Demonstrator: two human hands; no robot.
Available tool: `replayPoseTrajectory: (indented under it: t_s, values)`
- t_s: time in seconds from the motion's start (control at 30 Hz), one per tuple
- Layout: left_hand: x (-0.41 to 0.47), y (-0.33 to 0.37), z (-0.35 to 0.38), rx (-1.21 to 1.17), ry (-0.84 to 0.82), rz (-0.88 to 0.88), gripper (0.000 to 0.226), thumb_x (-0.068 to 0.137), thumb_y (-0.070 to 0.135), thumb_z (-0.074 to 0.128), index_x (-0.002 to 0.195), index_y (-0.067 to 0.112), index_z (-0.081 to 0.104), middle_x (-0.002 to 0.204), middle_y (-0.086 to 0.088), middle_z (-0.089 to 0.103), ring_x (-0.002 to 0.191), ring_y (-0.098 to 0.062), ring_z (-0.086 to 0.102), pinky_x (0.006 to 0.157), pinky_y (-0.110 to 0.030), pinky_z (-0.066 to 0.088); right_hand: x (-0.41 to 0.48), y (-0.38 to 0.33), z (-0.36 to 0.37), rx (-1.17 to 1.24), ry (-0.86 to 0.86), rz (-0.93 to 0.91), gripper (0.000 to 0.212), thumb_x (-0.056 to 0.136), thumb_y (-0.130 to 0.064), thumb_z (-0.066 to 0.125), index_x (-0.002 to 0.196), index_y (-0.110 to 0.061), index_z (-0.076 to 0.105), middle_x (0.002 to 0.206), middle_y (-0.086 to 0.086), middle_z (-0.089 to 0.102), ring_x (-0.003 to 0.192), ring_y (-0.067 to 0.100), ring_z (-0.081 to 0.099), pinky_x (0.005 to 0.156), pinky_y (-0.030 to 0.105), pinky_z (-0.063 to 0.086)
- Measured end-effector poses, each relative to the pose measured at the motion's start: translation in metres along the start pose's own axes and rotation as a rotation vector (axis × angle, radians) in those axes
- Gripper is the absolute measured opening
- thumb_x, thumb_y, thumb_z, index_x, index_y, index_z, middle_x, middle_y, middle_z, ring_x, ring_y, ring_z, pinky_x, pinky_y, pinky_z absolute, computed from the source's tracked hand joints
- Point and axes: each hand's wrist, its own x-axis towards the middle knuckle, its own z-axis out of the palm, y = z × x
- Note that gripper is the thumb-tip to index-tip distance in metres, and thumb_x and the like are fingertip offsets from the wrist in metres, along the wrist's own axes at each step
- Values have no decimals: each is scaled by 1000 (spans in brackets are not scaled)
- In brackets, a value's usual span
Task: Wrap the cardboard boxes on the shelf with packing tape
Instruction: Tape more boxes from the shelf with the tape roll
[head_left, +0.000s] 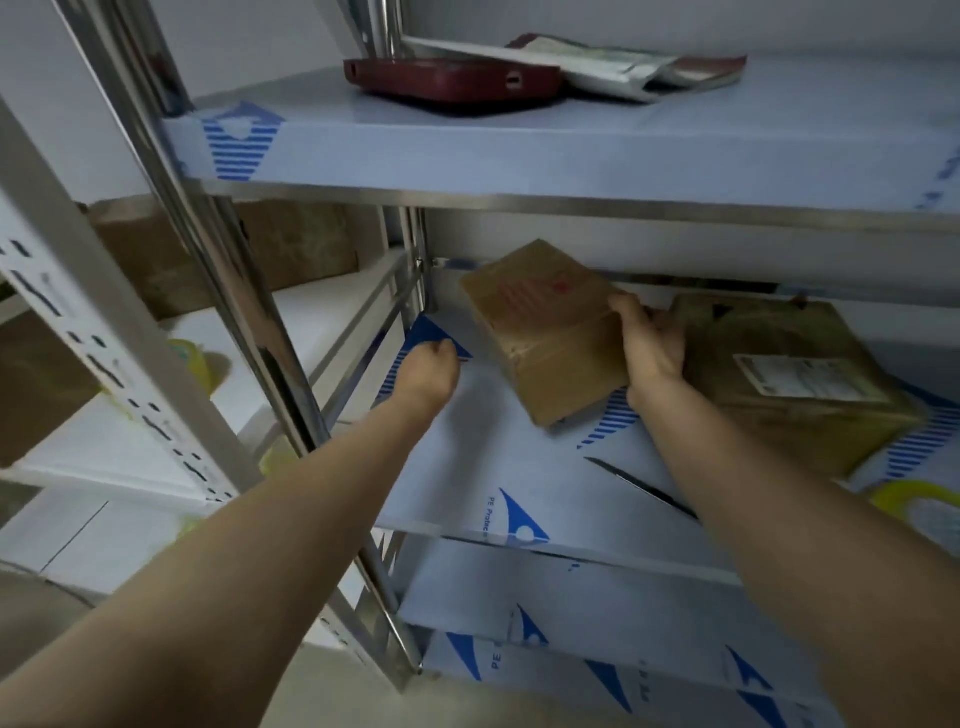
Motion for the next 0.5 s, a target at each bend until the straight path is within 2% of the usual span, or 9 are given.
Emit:
replayPoseTrajectory:
  t_s: [0.07, 0.13, 0.17, 0.23, 0.3, 0.4, 0.5]
  values:
    - [8, 3, -3, -243, 18, -71, 41, 102, 24, 32, 118, -5, 56, 124, -27, 55, 94, -30, 53, 83, -34, 41, -14, -3, -10, 39, -26, 90, 35, 80, -44, 67, 101, -18, 56, 98, -2, 59, 93, 19, 57, 80, 35, 50]
    - [12, 11, -8, -397, 20, -147, 39, 102, 31, 31, 94, 6, 59, 109, -22, 56, 80, -26, 49, 79, -33, 38, -25, -2, -19, 122, -58, 161, 27, 81, -41, 67, 93, -18, 60, 96, 0, 61, 90, 20, 60, 81, 39, 53]
    - [14, 13, -11, -447, 19, -163, 37, 102, 35, 31, 91, 12, 58, 106, -17, 55, 81, -26, 51, 80, -33, 38, -30, 0, -22, 159, -75, 190, 22, 81, -39, 67, 90, -20, 60, 97, 2, 63, 90, 21, 60, 81, 40, 53]
    - [17, 9, -17, -542, -2, -130, 39, 100, 41, 35, 114, 14, 60, 115, -10, 57, 98, -26, 54, 83, -32, 39, -37, 7, -23, 221, -126, 218, 21, 82, -36, 66, 95, -20, 61, 102, 4, 63, 95, 22, 60, 76, 40, 53]
    - [16, 2, -24, -619, -19, -97, 48, 97, 48, 38, 128, 17, 56, 120, -7, 60, 103, -22, 55, 88, -33, 42, -42, 15, -22, 266, -156, 215, 20, 85, -32, 63, 99, -18, 60, 100, 3, 62, 93, 19, 59, 69, 35, 48]
    - [15, -9, -28, -689, -54, -102, 51, 93, 54, 42, 126, 18, 59, 117, -6, 64, 106, -24, 59, 99, -41, 45, -45, 27, -18, 317, -154, 220, 18, 86, -30, 62, 98, -16, 59, 95, 3, 58, 86, 18, 56, 66, 32, 43]
    - [15, -18, -27, -690, -85, -101, 43, 91, 47, 48, 113, 14, 65, 109, -10, 67, 104, -29, 61, 95, -42, 48, -48, 39, -17, 352, -117, 227, 31, 86, -34, 62, 109, -13, 59, 100, 5, 61, 88, 19, 58, 67, 33, 45]
